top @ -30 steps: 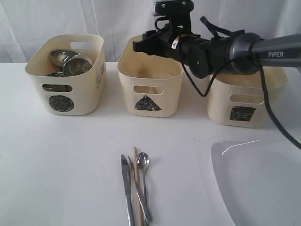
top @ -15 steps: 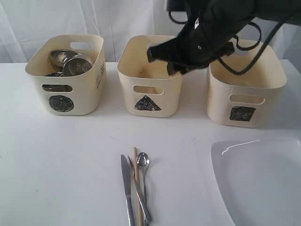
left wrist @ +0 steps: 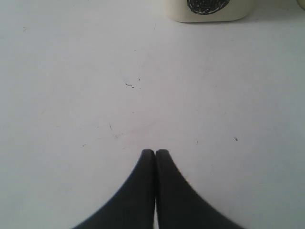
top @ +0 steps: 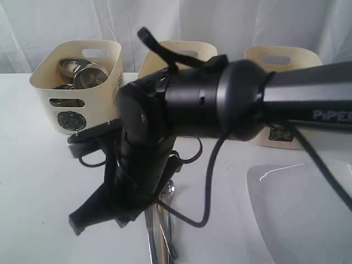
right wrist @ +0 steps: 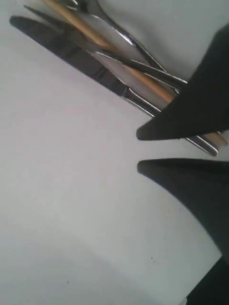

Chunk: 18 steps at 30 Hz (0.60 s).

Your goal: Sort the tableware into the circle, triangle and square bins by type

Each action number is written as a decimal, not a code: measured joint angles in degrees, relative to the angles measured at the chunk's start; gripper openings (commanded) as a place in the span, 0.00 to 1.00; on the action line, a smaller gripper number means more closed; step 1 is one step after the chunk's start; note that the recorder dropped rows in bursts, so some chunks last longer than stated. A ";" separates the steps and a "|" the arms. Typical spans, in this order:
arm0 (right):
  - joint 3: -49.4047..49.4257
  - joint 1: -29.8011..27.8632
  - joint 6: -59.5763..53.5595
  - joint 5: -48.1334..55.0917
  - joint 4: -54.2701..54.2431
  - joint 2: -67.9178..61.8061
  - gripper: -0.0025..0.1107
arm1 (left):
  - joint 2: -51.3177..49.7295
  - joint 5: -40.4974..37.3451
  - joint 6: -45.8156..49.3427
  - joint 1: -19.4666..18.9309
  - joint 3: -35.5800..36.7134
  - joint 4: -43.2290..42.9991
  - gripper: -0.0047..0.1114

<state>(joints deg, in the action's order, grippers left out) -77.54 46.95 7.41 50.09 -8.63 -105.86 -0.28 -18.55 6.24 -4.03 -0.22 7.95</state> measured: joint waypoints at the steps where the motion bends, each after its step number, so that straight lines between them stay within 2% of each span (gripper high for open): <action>1: 0.00 0.25 0.00 0.15 0.03 -0.63 0.29 | 0.00 0.00 0.00 0.00 0.00 0.00 0.04; 3: 0.00 0.38 0.00 1.39 0.15 -2.10 0.39 | 0.00 0.00 0.00 0.00 0.00 0.00 0.04; 6: 0.00 0.38 0.00 4.27 0.26 -4.10 0.48 | 0.00 0.00 0.00 0.00 0.00 0.00 0.04; 12: 0.09 0.38 2.08 7.34 0.26 -6.58 0.48 | 0.00 0.00 0.00 0.00 0.00 0.00 0.04; 18: 0.09 0.38 3.55 6.02 0.26 -8.35 0.48 | 0.00 0.00 0.00 0.00 0.00 0.00 0.04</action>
<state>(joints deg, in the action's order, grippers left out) -77.45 47.33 10.96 56.12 -8.37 -114.21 -0.28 -18.55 6.24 -4.03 -0.22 7.95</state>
